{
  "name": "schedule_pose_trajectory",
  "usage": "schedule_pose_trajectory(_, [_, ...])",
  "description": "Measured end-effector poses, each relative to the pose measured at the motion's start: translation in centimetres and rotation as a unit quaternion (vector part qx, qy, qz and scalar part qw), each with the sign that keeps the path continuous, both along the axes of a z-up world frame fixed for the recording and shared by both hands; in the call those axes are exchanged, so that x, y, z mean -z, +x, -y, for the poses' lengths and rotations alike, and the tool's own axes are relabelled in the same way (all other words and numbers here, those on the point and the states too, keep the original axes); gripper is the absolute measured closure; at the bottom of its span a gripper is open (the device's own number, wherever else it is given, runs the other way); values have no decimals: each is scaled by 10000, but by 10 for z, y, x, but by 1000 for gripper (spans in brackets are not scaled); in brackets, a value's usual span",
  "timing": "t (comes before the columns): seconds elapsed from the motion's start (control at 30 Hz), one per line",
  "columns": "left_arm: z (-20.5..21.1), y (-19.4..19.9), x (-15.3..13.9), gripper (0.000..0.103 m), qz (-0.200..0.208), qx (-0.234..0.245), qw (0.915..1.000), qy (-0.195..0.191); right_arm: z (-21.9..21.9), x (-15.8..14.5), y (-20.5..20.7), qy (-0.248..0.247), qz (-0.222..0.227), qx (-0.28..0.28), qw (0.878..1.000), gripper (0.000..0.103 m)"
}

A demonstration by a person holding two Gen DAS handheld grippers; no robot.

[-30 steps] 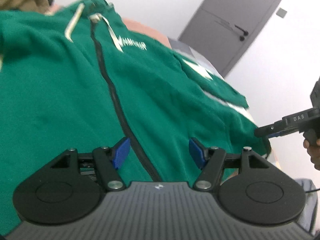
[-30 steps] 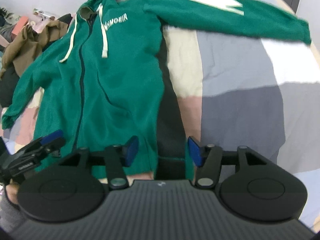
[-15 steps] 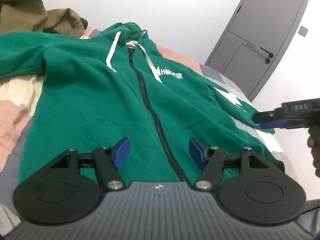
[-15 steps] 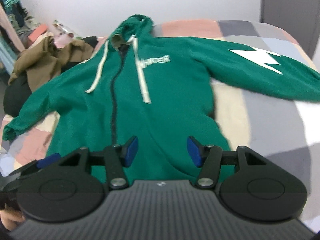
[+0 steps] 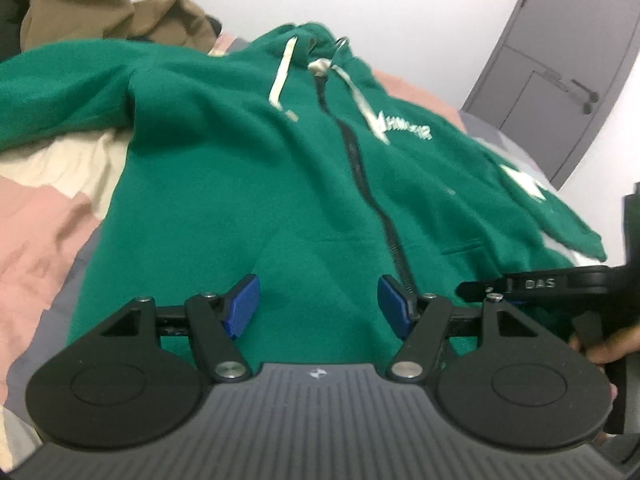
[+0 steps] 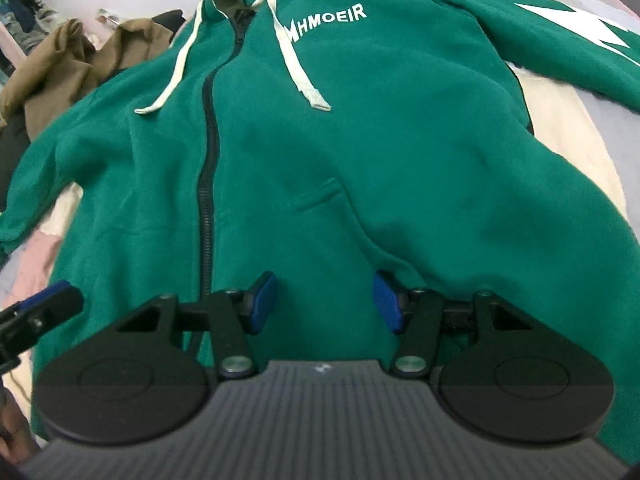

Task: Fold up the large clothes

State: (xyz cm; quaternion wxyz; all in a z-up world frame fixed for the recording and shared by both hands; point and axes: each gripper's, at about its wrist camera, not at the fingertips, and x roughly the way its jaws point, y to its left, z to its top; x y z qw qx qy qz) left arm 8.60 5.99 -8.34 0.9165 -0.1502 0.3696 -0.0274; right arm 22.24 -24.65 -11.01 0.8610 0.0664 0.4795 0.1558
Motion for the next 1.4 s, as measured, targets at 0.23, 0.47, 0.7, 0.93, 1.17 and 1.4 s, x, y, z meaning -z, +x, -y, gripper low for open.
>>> schedule_pose_trajectory(0.23, [1, 11, 18, 33, -348, -68, 9994, -38, 22, -11, 3, 543, -58, 105, 9985, 45])
schedule_pose_trajectory(0.47, [0, 8, 17, 33, -295, -214, 9993, -57, 98, -28, 27, 2251, -164, 1209, 9667, 40])
schedule_pose_trajectory(0.7, [-5, 12, 17, 33, -211, -408, 9986, -245, 195, -21, 46, 2644, 520, 2349, 9339, 20])
schedule_pose_trajectory(0.93, [-11, 20, 20, 32, -133, -637, 9970, -424, 286, 44, 79, 3280, 849, 3435, 8759, 20])
schedule_pose_trajectory(1.17, [-10, 32, 26, 32, -80, -814, 9960, -365, 337, 49, 130, 2721, 1848, 4066, 8524, 32])
schedule_pose_trajectory(1.4, [-4, 52, 28, 32, -3, -941, 9955, -105, 383, 40, 190, 2058, 1926, 4180, 8636, 84])
